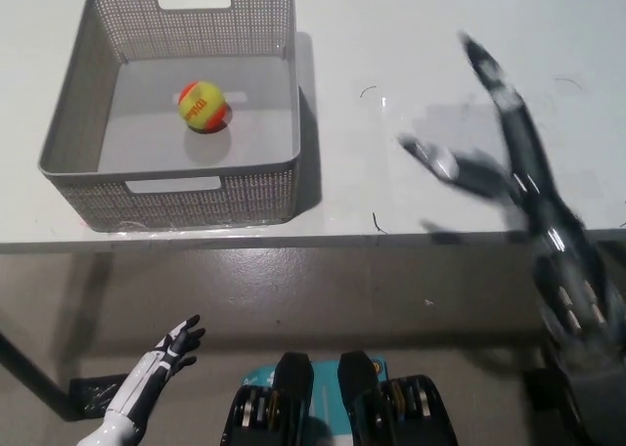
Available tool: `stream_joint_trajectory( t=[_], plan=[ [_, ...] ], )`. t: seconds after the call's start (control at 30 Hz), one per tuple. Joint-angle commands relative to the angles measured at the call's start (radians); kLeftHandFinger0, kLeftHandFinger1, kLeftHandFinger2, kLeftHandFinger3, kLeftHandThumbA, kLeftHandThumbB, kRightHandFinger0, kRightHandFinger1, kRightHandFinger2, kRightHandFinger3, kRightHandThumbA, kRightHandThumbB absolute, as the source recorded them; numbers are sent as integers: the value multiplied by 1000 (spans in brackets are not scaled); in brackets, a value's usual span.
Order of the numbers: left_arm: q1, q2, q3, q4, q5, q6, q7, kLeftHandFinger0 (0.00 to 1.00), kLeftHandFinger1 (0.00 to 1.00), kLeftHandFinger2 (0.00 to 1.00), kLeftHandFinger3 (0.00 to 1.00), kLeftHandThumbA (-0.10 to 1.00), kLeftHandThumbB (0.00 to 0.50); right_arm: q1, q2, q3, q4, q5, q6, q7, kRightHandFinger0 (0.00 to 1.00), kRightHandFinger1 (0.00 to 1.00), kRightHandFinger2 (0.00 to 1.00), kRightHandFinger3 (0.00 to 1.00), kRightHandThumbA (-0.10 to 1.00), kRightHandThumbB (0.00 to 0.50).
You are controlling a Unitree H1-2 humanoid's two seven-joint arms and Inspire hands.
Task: Use the right hand to pick up a tennis ball and put it into a container on the left side
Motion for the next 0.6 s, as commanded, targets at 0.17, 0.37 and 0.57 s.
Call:
stream_joint_trajectory(
  t=[0.17,0.37,0.57],
  plan=[
    [20,-2,37,-11,-31,-121,9,1000,1000,1000,1000,1000,179,255,5,-69,-56,222,-203,57,1000,1000,1000,1000,1000,275],
    [25,-8,44,-7,-35,-131,5,1000,1000,1000,1000,1000,163,323,29,-59,95,276,-306,89,1000,1000,1000,1000,1000,246],
    [26,-18,49,10,-36,-145,6,1000,1000,1000,1000,1000,160,403,35,-35,174,294,-317,137,1000,1000,1000,1000,1000,266]
  ],
)
